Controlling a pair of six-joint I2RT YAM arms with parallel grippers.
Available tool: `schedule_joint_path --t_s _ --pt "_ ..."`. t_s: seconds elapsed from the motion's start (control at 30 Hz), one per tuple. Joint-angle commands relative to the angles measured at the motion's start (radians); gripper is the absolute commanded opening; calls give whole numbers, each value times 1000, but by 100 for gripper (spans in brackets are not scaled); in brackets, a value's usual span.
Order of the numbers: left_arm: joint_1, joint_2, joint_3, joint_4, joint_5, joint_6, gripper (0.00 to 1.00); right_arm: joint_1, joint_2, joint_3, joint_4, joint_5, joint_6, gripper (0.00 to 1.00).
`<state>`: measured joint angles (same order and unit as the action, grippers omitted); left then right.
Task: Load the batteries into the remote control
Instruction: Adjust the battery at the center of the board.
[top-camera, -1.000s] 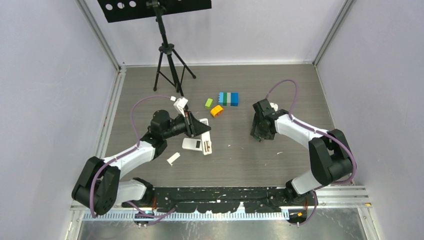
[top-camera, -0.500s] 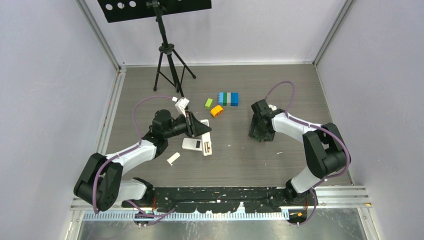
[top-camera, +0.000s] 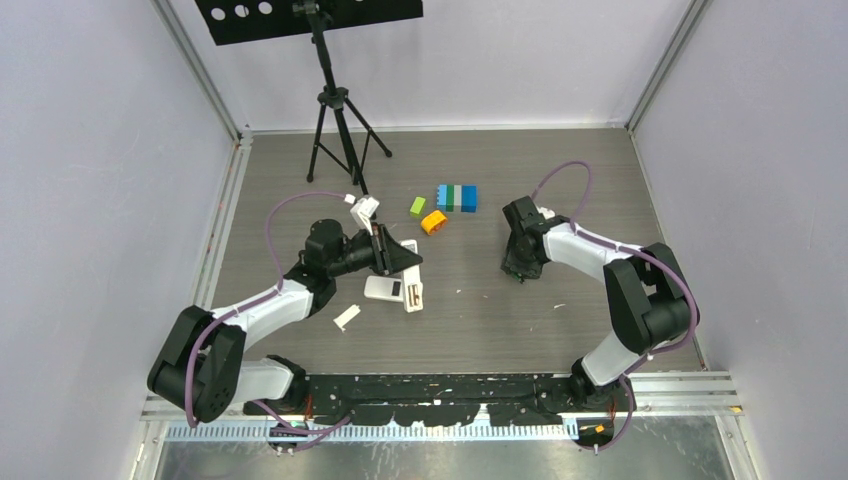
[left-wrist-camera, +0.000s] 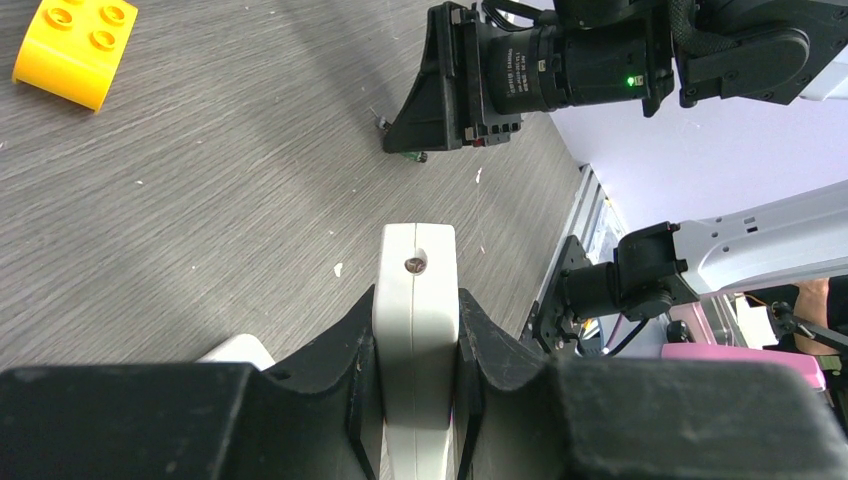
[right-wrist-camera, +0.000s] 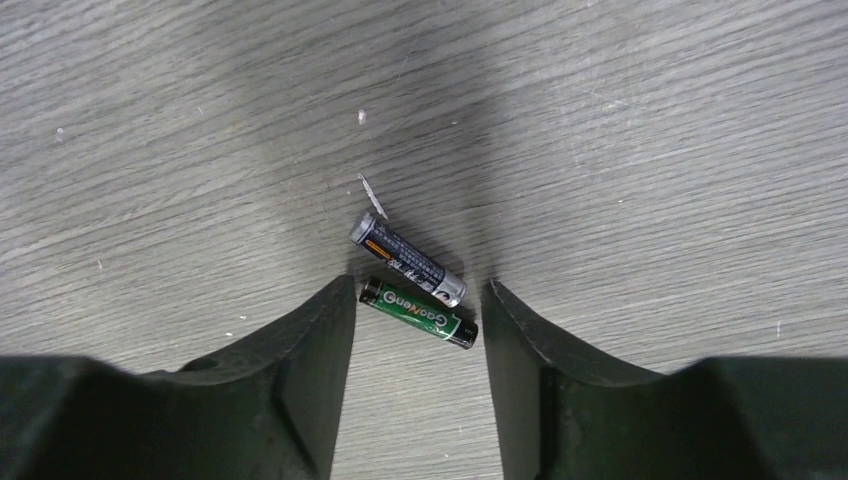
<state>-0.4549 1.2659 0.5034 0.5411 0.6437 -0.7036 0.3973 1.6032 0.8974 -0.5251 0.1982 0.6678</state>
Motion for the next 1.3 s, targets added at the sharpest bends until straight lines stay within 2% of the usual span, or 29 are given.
schedule_joint_path --t_s 0.0,0.23,0.4,0.57,0.83,1.0,1.1,1.13,1.27 --pt "2 -12 43 -1 -8 28 0 -2 20 25 33 -38 13 43" --pt "2 -13 47 -10 -10 32 0 -2 0 -6 35 -131 -1 38" --pt "2 -13 47 -10 -10 33 0 3 -10 -36 48 -247 -49 42" --pt "2 -14 49 -13 -10 34 0 25 -14 -44 33 -282 -83 45" --pt "2 -23 56 -30 -13 44 0 53 10 -16 21 -278 -110 37" --pt "2 -44 56 -59 -26 64 0 149 20 20 -42 -185 -175 47" --pt "2 -56 59 -79 -32 76 0 189 36 44 -91 -129 -202 49" --pt "2 -58 61 -87 -33 81 0 197 42 51 -103 -116 -208 47" --pt "2 -83 67 -118 -43 100 0 219 54 69 -133 -73 -224 31"
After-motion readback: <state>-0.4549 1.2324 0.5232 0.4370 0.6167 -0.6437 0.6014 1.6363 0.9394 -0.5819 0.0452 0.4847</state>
